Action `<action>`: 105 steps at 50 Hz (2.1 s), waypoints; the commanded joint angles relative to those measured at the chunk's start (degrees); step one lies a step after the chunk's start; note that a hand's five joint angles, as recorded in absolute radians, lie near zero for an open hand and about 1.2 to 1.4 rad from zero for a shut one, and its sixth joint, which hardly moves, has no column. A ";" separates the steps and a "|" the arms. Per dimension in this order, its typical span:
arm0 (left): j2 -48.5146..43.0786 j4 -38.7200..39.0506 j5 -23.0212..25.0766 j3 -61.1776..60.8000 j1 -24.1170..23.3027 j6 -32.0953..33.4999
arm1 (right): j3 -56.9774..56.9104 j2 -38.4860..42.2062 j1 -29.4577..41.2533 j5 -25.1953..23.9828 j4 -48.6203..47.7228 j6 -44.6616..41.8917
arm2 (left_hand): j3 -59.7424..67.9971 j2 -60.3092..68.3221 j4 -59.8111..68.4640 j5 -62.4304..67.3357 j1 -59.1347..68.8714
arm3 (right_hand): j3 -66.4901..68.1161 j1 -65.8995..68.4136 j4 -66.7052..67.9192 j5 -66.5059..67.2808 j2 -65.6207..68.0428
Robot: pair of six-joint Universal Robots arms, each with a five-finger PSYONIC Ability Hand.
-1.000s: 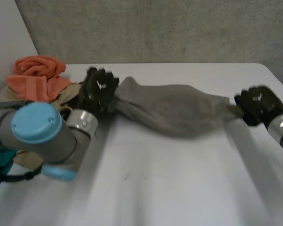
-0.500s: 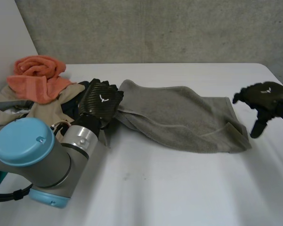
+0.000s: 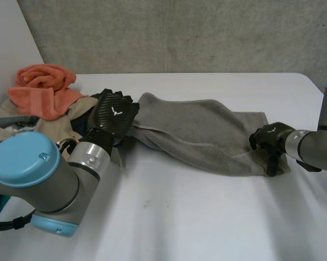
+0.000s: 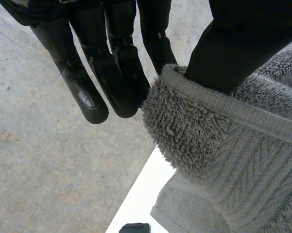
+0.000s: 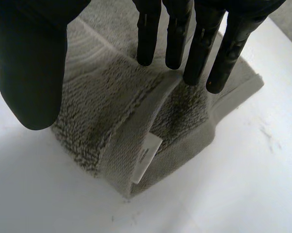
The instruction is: Fold the laundry.
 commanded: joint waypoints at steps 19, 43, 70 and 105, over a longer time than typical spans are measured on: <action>-0.28 0.00 -0.09 -0.26 0.24 0.09 | 0.02 1.07 -0.03 2.44 -4.86 -0.32 | 11.50 11.35 11.04 14.27 16.27 | 53.31 57.43 53.15 53.86 53.71; -7.13 -13.09 -0.18 0.17 5.78 -1.23 | 22.26 -26.27 -11.36 -9.86 -18.82 14.35 | -24.29 -24.44 -24.75 -21.52 -19.52 | 53.31 57.43 53.15 53.86 53.71; 0.23 -26.01 -9.31 -0.88 4.63 -11.08 | 26.66 -32.49 -16.55 -11.09 -22.63 17.37 | 11.50 11.35 11.04 14.27 16.27 | 53.31 57.43 53.15 53.86 53.71; -17.67 -30.39 -4.23 54.17 7.09 15.37 | -7.87 -12.12 -2.67 5.78 -15.64 -9.03 | 11.50 11.35 11.04 14.27 16.27 | 53.31 57.43 53.15 53.86 53.71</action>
